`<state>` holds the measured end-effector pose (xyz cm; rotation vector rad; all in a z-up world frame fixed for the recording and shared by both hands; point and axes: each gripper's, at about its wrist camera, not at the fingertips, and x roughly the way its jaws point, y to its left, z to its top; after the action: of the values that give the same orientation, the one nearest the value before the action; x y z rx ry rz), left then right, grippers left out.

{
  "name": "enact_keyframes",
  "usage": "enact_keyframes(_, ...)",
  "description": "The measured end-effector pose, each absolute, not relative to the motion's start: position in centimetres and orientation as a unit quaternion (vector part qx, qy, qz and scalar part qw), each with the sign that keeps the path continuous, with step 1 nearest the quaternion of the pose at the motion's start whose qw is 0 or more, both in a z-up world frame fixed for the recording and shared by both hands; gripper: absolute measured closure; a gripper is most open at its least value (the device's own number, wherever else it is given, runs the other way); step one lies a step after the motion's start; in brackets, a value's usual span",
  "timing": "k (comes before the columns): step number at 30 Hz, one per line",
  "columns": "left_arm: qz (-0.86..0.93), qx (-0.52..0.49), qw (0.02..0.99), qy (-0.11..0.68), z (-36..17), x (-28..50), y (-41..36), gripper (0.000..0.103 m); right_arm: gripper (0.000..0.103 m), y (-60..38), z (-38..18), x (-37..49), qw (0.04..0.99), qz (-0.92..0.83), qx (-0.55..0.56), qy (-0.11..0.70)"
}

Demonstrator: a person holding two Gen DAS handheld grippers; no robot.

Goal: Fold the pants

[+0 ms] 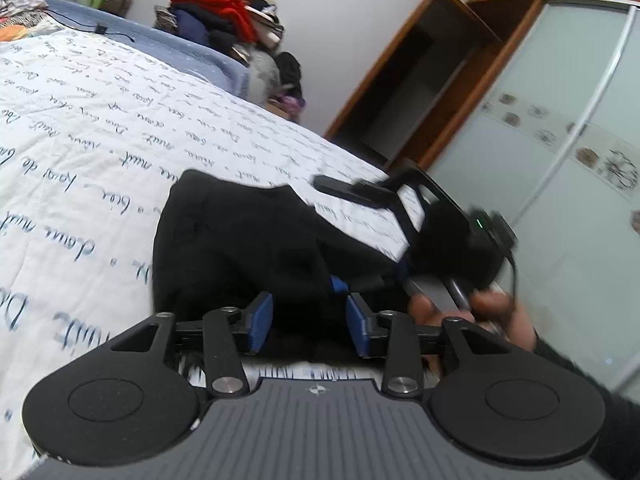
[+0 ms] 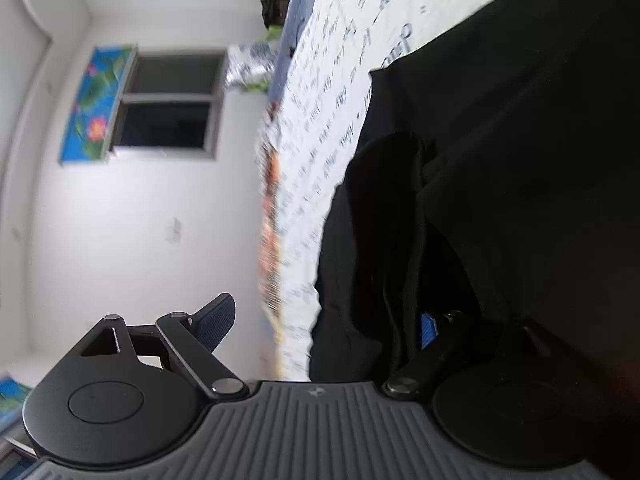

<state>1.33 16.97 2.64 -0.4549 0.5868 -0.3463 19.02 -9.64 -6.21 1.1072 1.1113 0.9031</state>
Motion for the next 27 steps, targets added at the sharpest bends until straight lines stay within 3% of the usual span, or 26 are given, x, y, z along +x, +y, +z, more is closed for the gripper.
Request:
enact_keyframes(5, -0.110, -0.187, 0.934, 0.283, 2.4, -0.2, 16.9, 0.051, 0.018, -8.3, -4.8, 18.8, 0.664, 0.382, 0.410, 0.495)
enact_keyframes(6, -0.103, -0.188, 0.935, 0.283, 2.7, 0.0, 17.1, 0.051, 0.047, -7.9, -4.4, 18.5, 0.684, 0.376, 0.383, 0.494)
enact_keyframes(7, -0.095, -0.194, 0.936, 0.280, 2.8, 0.0, 17.4, 0.048, 0.088, -7.0, -4.1, 18.8, 0.703, 0.373, 0.348, 0.495)
enact_keyframes(11, -0.069, -0.211, 0.940, 0.261, 3.5, -0.3, 18.6, 0.031, 0.089, -7.4, -3.9, 18.0, 0.713, 0.387, 0.331, 0.482)
enact_keyframes(17, -0.085, -0.200, 0.949, 0.227, 5.2, -0.6, 18.4, 0.029, 0.089, -12.3, 0.0, 18.6, 0.708, 0.423, 0.350, 0.443)
enact_keyframes(22, -0.122, -0.182, 0.952, 0.214, 5.6, 0.5, 16.3, 0.027, 0.089, -22.2, 3.8, 18.3, 0.745, 0.410, 0.315, 0.421)
enact_keyframes(27, -0.176, -0.176, 0.941, 0.230, 5.0, 3.2, 12.8, 0.027, 0.089, -30.3, 0.5, 18.1, 0.768, 0.323, 0.304, 0.463)
